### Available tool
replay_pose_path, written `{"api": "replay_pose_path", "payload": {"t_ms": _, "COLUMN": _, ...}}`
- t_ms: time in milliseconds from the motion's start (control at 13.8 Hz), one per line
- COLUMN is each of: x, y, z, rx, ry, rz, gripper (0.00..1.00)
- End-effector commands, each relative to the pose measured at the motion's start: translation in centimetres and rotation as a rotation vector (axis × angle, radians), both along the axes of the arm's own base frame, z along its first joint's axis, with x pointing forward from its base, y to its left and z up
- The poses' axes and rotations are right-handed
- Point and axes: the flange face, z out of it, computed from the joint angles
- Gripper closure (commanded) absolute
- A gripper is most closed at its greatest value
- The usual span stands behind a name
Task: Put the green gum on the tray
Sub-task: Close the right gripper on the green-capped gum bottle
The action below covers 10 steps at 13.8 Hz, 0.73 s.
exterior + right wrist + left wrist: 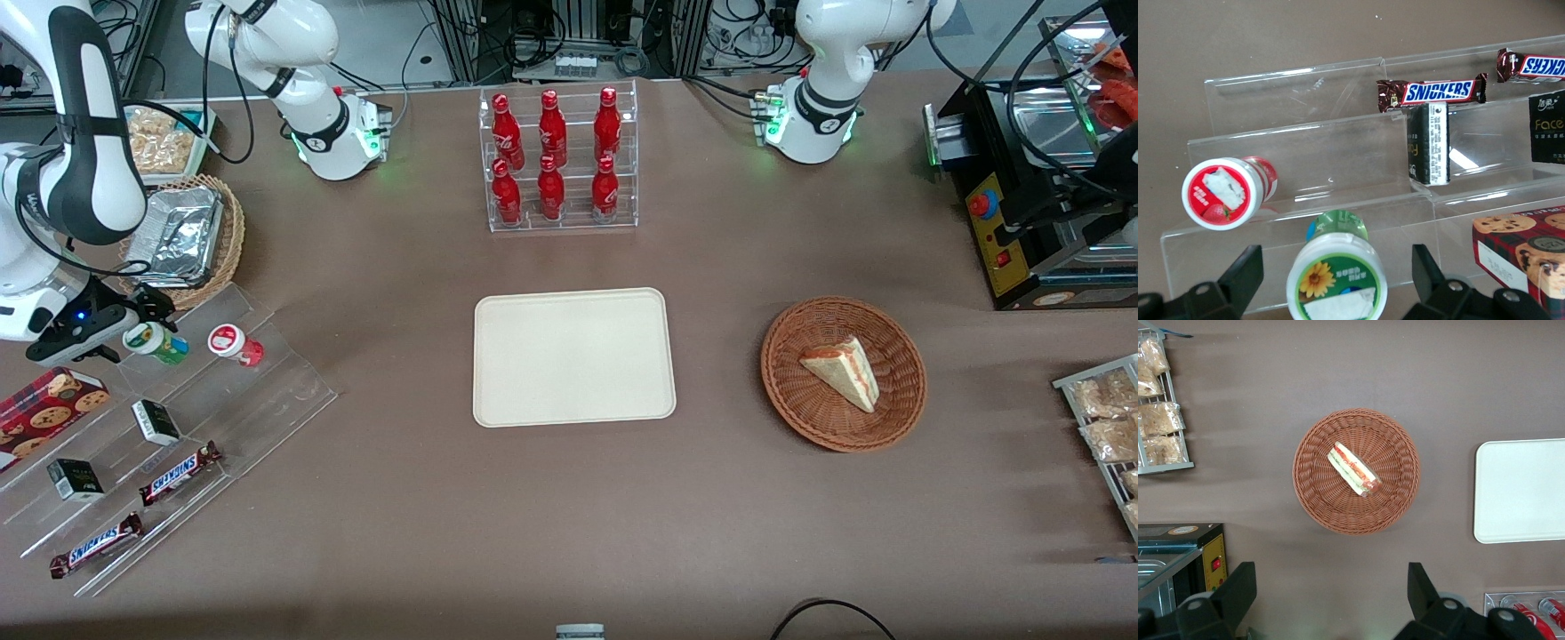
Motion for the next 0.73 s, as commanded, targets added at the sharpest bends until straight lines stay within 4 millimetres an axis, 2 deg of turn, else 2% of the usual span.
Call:
{"api": "replay_pose_path", "payload": {"t_ms": 0, "x": -0.2, "y": -0.4, "z": -0.3, "rx": -0.009, "ry": -0.004, "rz": 0.011, "gripper": 0.06}}
{"api": "replay_pose_path", "payload": {"t_ms": 73, "x": -0.2, "y": -0.4, "z": -0.4, "rx": -0.007, "ry": 0.002, "rz": 0.011, "gripper": 0.35}}
{"api": "replay_pose_path", "payload": {"t_ms": 145, "x": -0.2, "y": -0.4, "z": -0.4, "rx": -0.007, "ry": 0.002, "rz": 0.012, "gripper": 0.84}}
{"api": "replay_pose_path", "payload": {"t_ms": 218, "x": -0.1, "y": -0.4, "z": -0.1, "rx": -0.012, "ry": -0.001, "rz": 0.015, "gripper": 1.00}}
{"api": "replay_pose_path", "payload": {"t_ms": 363, "x": 0.0, "y": -0.3, "z": 0.3, "rx": -0.005, "ry": 0.017, "rz": 0.015, "gripper": 1.00}}
{"api": "replay_pose_path", "payload": {"t_ms": 508, "x": 0.7, "y": -0.1, "z": 1.9, "rx": -0.001, "ry": 0.023, "rz": 0.013, "gripper": 1.00}}
{"api": "replay_pose_path", "payload": {"t_ms": 653, "x": 1.7, "y": 0.0, "z": 4.9, "rx": 0.018, "ry": 0.050, "rz": 0.018, "gripper": 1.00}}
